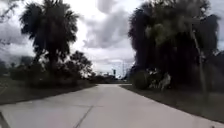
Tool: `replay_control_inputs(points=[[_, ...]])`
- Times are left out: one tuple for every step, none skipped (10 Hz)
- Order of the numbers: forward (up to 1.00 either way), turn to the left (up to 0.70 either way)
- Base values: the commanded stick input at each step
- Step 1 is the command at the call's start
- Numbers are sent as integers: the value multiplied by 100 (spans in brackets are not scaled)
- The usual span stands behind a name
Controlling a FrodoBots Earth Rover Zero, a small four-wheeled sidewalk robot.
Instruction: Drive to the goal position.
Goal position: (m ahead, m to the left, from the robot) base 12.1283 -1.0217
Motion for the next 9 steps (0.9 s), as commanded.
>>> replay_control_inputs(points=[[85,0],[85,0],[85,0],[85,0],[85,0],[85,0],[85,0],[85,0],[85,0]])
